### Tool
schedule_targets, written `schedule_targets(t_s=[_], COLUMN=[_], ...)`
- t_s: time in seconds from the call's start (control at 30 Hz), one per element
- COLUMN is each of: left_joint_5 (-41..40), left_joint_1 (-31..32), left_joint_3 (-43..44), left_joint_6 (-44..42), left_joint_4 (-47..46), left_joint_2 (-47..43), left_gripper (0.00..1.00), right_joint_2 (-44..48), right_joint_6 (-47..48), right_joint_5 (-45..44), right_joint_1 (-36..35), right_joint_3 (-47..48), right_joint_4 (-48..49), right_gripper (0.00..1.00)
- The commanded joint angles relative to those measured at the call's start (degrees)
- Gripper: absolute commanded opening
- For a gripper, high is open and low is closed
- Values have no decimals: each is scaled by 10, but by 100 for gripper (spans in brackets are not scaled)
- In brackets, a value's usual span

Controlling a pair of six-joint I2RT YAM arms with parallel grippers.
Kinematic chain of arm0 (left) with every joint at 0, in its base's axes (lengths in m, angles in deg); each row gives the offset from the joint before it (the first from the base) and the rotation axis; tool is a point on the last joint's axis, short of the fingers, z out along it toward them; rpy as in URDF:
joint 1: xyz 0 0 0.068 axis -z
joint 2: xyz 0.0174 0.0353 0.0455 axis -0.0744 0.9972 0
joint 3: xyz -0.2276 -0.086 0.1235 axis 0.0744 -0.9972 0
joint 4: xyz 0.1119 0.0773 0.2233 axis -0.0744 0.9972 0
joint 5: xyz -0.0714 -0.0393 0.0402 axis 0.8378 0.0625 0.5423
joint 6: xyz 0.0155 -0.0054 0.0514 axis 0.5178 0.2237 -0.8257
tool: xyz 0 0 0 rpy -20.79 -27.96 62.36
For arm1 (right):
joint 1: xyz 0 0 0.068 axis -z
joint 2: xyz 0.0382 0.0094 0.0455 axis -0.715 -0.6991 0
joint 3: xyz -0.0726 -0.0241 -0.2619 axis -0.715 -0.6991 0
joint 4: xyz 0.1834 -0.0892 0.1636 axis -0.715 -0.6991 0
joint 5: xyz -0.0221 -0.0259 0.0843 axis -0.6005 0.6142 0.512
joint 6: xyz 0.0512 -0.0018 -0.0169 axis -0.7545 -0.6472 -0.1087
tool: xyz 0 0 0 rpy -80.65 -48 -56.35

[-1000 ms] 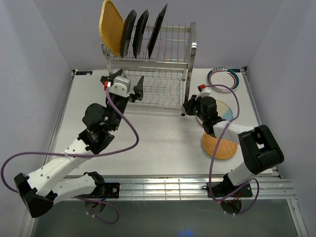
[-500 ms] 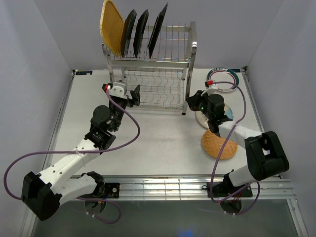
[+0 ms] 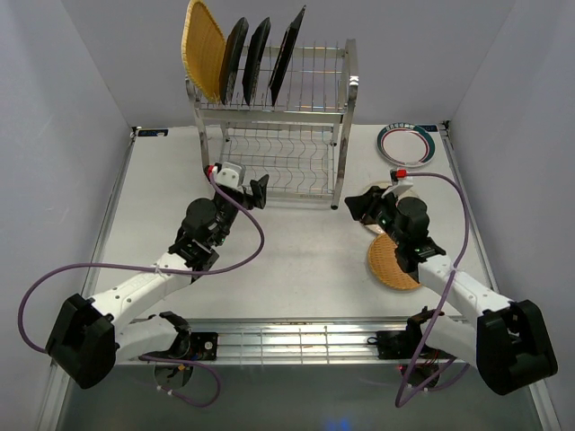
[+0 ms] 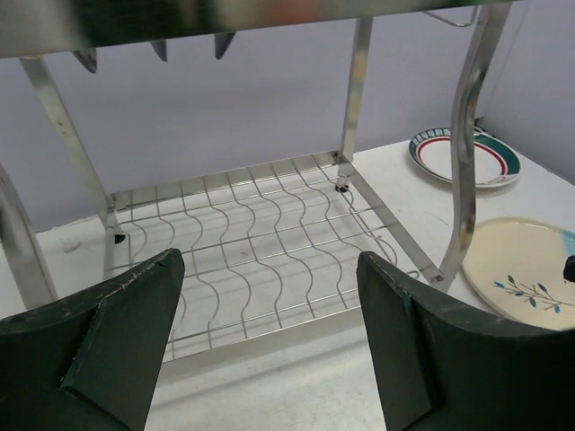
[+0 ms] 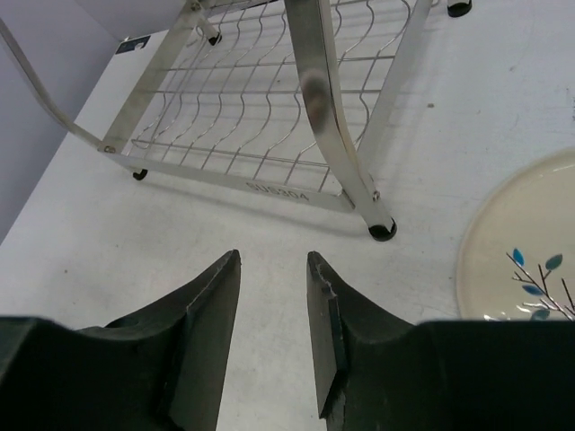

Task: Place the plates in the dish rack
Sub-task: Pick up the plate from the corner of the board.

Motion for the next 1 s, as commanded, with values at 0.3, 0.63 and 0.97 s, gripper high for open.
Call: schedule_targets(t_s=[0.3,0.63,0.97], left_joint_5=[99,312,478], left_joint_1=[-1,-1,3], left_joint_3=[-21,-27,32], left_joint_6=[34,97,210], left_joint_4=[-28,-14,-13], left_joint_2=[9,37,211], left_gripper=[88,88,84], right_joint_2=[210,289,396], right_joint_6=[-12,-39,-66], right_joint_5=[-46,-78,-165], right_joint_1=[2,2,2], right_joint_3=[-101,-119,-94], right_joint_4=[-129,-205,-307], right_gripper=[59,76,77])
